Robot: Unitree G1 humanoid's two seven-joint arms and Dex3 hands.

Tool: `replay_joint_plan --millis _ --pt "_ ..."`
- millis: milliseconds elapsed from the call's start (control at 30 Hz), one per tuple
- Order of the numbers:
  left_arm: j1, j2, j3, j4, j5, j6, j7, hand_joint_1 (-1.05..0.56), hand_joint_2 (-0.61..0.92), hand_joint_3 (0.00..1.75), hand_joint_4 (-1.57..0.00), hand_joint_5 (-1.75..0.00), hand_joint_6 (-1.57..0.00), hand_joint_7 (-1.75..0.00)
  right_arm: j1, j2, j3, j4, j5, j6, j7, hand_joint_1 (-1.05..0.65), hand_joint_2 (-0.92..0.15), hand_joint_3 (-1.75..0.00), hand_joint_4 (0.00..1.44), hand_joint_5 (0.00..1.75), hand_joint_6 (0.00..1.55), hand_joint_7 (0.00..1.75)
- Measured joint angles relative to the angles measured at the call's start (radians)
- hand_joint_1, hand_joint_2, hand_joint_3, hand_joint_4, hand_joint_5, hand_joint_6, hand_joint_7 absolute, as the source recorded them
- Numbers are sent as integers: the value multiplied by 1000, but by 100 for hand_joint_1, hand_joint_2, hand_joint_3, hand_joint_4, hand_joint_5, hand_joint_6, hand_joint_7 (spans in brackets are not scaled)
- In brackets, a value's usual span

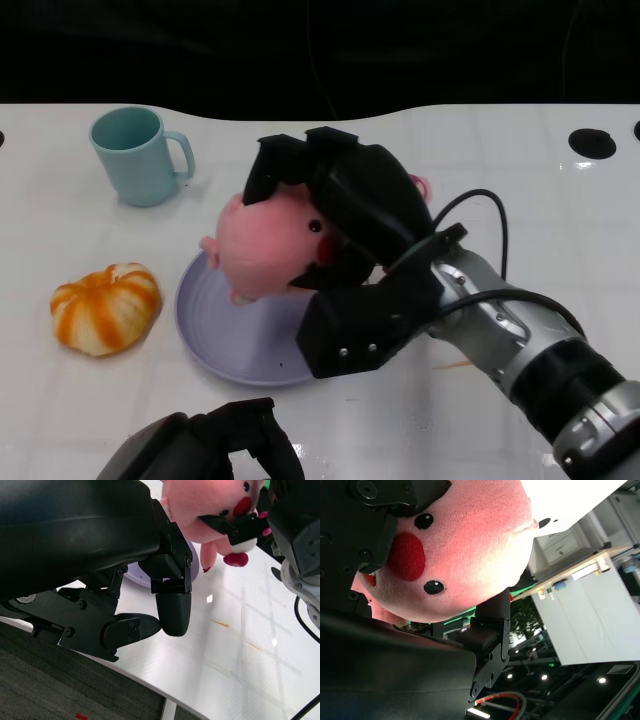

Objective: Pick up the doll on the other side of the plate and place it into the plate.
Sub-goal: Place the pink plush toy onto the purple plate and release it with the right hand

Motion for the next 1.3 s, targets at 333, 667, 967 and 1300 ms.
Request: replay_joint_plan --millis 333,667,967,1300 --pt "-2 -8 -32 -24 33 28 0 -27 81 64 -63 -173 -66 -119 -40 57 39 100 -30 40 22 -24 -26 -144 103 175 75 175" --pt "-4 -7 -33 -26 36 36 0 -26 80 64 -64 -174 -66 -119 -49 61 39 108 -13 73 104 -30 -42 -99 88 160 96 69" --pt "-5 -4 -35 -27 54 36 0 -27 82 60 -65 -173 -67 -117 -53 24 77 18 -47 187 321 -87 -92 -27 12 27 21 0" --pt "-5 1 -24 -26 37 27 0 -27 83 60 -63 -172 -65 -119 -50 -21 106 -181 -71 342 534 -103 -92 -34 0 14 5 0"
